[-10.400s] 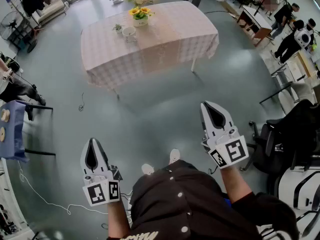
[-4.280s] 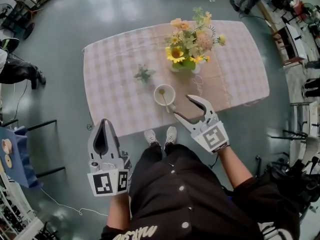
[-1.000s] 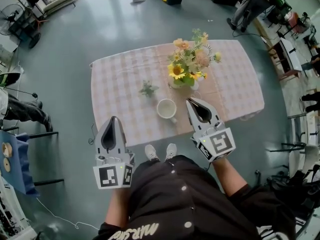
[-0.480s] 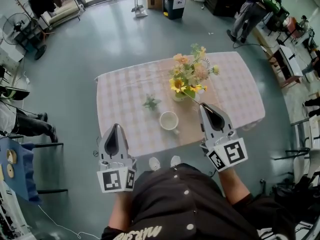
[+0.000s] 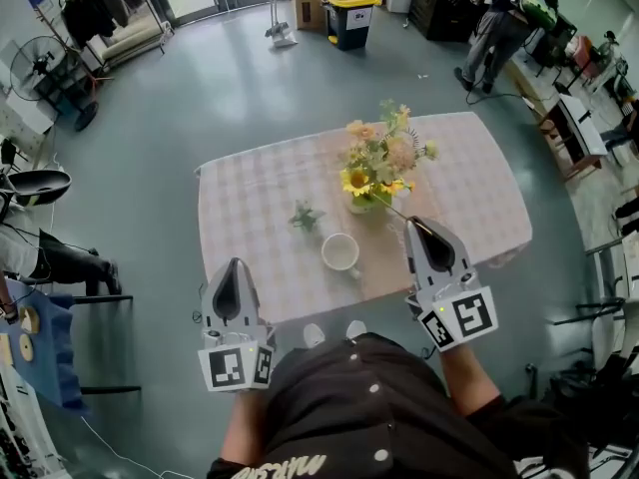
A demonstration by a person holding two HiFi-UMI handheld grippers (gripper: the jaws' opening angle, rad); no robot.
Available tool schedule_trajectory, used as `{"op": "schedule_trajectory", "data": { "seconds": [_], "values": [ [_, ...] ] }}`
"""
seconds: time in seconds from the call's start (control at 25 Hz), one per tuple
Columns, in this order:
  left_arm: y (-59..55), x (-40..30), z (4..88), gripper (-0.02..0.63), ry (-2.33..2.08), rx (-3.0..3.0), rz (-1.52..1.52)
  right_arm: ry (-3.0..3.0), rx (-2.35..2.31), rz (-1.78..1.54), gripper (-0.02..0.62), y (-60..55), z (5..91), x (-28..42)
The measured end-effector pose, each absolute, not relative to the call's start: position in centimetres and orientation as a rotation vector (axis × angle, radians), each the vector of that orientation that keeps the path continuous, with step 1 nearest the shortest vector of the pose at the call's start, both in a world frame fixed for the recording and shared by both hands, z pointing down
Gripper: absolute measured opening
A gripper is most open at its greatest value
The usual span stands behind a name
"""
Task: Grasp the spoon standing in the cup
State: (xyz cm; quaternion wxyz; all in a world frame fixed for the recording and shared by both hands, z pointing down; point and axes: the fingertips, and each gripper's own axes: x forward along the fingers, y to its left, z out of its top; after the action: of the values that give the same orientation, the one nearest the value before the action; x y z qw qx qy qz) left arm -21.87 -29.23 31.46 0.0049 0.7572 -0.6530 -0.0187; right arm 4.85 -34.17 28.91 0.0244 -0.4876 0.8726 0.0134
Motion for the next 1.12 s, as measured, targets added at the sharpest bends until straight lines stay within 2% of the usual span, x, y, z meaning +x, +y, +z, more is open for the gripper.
{"op": "schedule_trajectory", "data": {
  "seconds": [1.12],
  "values": [
    [-29.6, -21.8, 31.48, 0.012, -2.044, 2.363, -0.048, 2.741, -1.468, 0.041, 0.008, -34.82, 28.86, 3.94]
  ]
}}
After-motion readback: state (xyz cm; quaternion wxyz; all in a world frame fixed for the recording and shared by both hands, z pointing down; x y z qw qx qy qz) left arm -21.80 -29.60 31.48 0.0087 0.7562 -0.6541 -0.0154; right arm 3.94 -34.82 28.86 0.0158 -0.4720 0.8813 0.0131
